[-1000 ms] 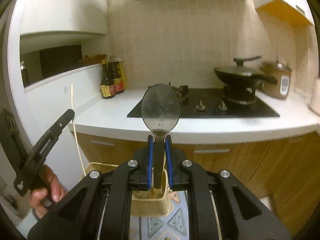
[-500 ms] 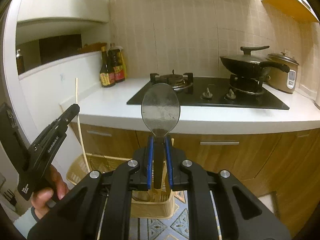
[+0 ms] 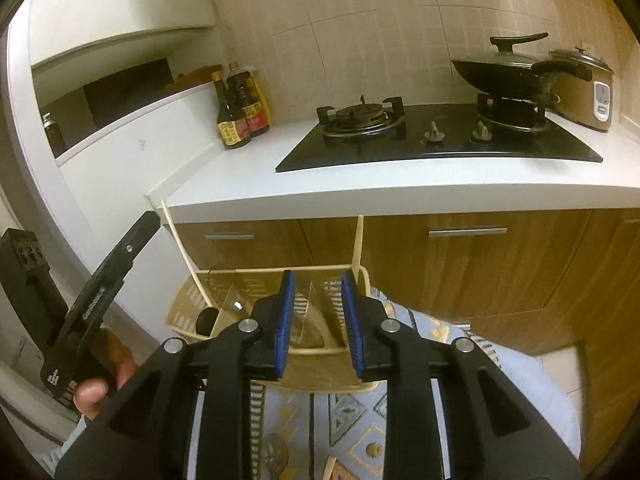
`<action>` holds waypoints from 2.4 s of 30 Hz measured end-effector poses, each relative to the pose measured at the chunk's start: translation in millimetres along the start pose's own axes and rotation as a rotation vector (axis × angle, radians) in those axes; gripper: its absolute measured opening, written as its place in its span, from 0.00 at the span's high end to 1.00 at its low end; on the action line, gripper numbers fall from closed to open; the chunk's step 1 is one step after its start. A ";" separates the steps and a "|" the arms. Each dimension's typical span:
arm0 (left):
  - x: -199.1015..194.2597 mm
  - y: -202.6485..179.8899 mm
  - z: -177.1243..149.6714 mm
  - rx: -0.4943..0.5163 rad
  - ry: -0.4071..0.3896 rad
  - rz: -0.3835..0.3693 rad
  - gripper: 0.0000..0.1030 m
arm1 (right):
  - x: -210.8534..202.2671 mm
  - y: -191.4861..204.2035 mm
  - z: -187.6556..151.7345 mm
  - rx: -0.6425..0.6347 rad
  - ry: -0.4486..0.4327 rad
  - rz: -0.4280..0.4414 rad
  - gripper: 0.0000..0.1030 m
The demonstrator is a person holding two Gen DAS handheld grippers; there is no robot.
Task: Organize utensils
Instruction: 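Carry the chopstick and clear spoon up and release them into the basket, then lower both open tools to the table and grasp a clear spoon with each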
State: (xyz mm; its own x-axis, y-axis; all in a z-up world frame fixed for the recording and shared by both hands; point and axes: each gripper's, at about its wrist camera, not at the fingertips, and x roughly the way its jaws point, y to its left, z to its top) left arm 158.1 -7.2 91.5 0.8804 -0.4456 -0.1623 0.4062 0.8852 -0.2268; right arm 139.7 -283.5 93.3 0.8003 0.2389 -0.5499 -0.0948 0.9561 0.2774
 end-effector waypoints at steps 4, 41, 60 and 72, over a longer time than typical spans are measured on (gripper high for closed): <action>-22.0 -2.2 5.2 -0.001 0.047 -0.042 0.66 | -13.0 -4.8 -5.4 0.035 0.021 0.030 0.61; -6.9 -43.2 -160.0 -0.016 1.011 -0.153 0.60 | 7.7 -10.7 -186.9 0.110 0.722 -0.036 0.77; 10.8 -62.8 -168.2 0.095 1.028 -0.081 0.60 | 26.4 14.8 -193.7 -0.035 0.722 -0.168 0.82; 12.5 -89.0 -174.2 0.322 1.011 -0.055 0.70 | 18.7 -4.9 -193.1 -0.069 0.707 -0.196 0.90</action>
State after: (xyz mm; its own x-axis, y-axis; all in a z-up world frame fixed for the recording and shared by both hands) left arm 90.3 -114.9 -57.6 0.3060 -0.2589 -0.9161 0.6154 0.7880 -0.0171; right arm 40.8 -251.0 -70.5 0.2355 0.0924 -0.9675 -0.0452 0.9954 0.0841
